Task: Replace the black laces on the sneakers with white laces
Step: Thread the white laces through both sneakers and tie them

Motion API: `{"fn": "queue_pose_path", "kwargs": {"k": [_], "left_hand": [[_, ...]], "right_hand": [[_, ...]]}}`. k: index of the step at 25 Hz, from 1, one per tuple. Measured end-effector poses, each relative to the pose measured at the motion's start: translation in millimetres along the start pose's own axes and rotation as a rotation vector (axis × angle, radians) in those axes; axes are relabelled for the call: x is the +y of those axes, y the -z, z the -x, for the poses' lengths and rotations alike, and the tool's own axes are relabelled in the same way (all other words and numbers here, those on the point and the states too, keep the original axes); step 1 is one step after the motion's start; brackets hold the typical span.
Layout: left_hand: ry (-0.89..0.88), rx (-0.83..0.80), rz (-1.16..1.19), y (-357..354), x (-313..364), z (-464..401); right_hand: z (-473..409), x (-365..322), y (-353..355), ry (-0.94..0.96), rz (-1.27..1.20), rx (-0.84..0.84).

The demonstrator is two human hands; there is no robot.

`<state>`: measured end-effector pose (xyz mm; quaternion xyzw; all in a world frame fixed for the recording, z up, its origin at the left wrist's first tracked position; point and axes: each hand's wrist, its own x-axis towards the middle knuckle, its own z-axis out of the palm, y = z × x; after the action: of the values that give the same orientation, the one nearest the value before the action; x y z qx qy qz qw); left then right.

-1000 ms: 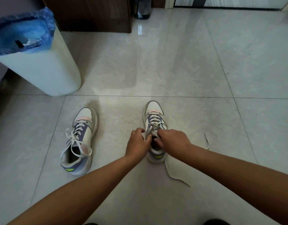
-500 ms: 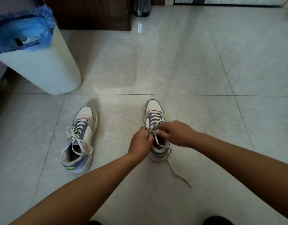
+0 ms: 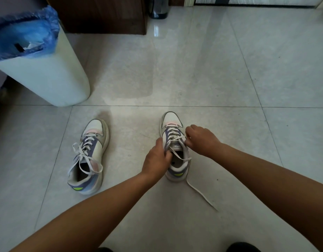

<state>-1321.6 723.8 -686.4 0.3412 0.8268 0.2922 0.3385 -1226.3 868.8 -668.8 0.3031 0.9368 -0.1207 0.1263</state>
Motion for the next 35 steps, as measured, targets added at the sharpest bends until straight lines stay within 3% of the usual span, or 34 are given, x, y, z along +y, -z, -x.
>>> {"fn": "queue_pose_path", "kwargs": {"k": [3,4,5,7,9,12,16,22,25,30,32,35], "left_hand": [[0.120,-0.035,0.018,1,4,-3],[0.143,-0.050,0.000,0,5,-3],[0.169,-0.069,-0.025,-1,6,-3],[0.208,-0.107,-0.049,-2,7,-5],[0.235,-0.136,-0.052,0,8,-7],[0.242,-0.163,-0.099,8,5,-7],[0.348,-0.157,0.016,15,-3,-1],[0.425,-0.081,0.082,40,-14,-5],[0.427,-0.090,0.073,46,-17,-7],[0.409,-0.082,0.025,48,-27,-11],[0.400,-0.106,-0.024,48,-25,-13],[0.291,-0.096,-0.199,52,-12,-11]], "right_hand": [[12,8,1,-0.101,-0.500,-0.016],[16,8,1,-0.094,-0.536,-0.042],[19,9,0,-0.057,-0.457,-0.073],[26,16,0,0.068,-0.069,-0.137],[36,29,3,0.174,0.227,-0.029],[45,45,0,0.238,0.240,0.140],[44,47,-8,0.259,0.169,0.148],[61,109,-8,-0.016,-0.006,0.308],[65,134,-2,-0.244,-0.079,0.362],[72,167,9,-0.552,-0.293,0.306],[71,168,10,-0.640,-0.448,0.222],[67,147,12,-0.896,-0.996,0.061]]}}
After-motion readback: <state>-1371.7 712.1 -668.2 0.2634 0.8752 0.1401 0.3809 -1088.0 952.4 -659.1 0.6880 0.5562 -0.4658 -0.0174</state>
